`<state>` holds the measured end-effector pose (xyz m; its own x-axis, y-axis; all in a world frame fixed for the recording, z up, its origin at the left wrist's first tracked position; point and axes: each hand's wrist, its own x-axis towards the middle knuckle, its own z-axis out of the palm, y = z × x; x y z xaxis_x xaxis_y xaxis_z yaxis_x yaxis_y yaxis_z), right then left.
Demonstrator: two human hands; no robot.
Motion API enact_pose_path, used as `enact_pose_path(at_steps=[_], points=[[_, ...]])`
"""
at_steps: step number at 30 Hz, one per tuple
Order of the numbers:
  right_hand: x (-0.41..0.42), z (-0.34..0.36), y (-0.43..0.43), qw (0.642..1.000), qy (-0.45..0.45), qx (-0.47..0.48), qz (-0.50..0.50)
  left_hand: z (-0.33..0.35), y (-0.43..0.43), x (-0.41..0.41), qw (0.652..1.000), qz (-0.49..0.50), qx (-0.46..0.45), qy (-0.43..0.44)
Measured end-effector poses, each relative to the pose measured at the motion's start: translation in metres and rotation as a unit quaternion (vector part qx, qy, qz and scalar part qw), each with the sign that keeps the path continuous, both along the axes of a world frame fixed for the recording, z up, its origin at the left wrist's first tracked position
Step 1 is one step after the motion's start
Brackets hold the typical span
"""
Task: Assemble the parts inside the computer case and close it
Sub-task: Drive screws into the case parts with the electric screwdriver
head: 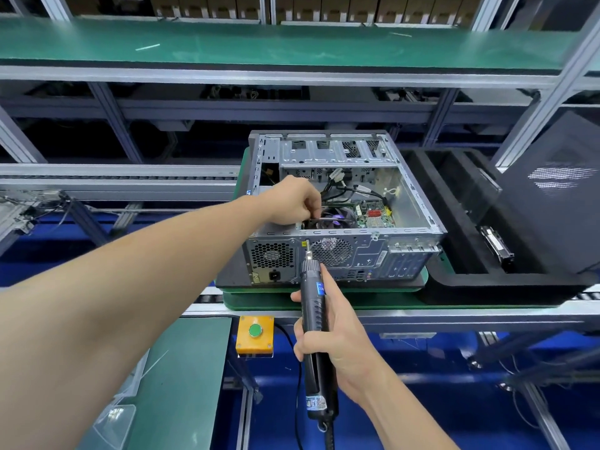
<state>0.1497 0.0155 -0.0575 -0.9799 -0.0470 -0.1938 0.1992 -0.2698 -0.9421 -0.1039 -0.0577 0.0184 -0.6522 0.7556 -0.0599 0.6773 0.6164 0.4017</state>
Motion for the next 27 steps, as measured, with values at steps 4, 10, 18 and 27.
enact_pose_path(at_steps=[4, 10, 18, 27], points=[[0.000, 0.001, 0.001, 1.000, 0.001, -0.007, 0.003, 0.004, 0.000, -0.004, 0.999, 0.005, -0.011, -0.046], [0.001, 0.007, 0.002, 1.000, 0.001, -0.014, 0.008, 0.010, -0.003, -0.010, 0.997, -0.044, -0.063, -0.025], [-0.002, 0.008, 0.003, 1.000, -0.023, -0.015, -0.002, 0.017, 0.007, -0.004, 0.960, -0.058, -0.244, 0.123], [-0.002, 0.005, 0.001, 0.999, -0.020, -0.036, 0.000, 0.017, -0.001, -0.003, 0.981, -0.038, -0.171, 0.079]])
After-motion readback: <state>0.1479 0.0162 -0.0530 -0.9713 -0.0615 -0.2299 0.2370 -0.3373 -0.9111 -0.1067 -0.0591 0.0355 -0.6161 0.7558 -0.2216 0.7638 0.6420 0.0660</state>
